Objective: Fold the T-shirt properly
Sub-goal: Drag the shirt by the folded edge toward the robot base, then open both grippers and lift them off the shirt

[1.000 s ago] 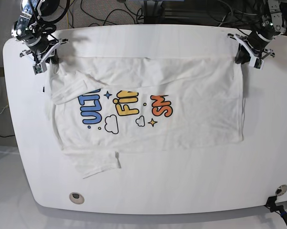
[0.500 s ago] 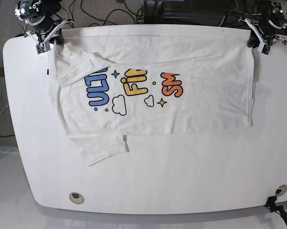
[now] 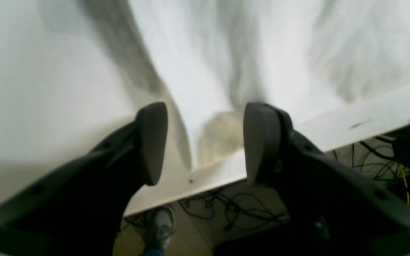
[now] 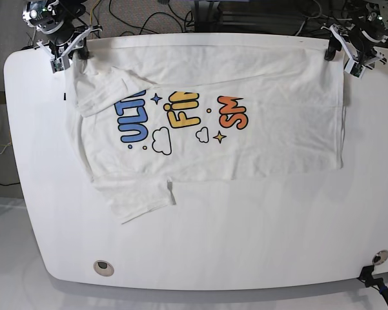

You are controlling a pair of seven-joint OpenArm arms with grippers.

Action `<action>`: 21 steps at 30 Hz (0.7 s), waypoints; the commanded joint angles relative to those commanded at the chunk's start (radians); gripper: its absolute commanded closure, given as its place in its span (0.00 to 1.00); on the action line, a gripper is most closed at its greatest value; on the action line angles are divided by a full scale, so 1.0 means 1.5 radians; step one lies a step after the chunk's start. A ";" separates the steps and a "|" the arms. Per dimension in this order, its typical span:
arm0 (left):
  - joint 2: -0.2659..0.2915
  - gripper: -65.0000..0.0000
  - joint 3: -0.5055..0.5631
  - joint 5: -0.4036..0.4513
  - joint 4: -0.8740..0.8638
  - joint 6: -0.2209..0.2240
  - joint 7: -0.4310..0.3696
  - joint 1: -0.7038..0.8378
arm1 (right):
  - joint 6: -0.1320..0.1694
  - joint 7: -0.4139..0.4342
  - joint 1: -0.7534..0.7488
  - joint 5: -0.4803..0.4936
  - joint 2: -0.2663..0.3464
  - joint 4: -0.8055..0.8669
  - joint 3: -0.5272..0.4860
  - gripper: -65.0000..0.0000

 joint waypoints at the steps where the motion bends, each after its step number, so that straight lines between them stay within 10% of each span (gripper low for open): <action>1: 0.000 0.51 -0.001 -0.002 0.002 -0.002 0.016 -0.008 | 0.000 0.000 0.001 -0.003 0.000 0.011 0.000 0.68; 9: -0.001 0.51 -0.002 0.000 0.047 -0.003 0.066 -0.068 | 0.000 -0.001 0.004 -0.004 0.008 0.092 0.027 0.40; 21: 0.001 0.51 0.001 0.000 0.047 -0.004 0.065 -0.077 | 0.017 -0.001 0.038 0.027 0.046 0.146 0.032 0.39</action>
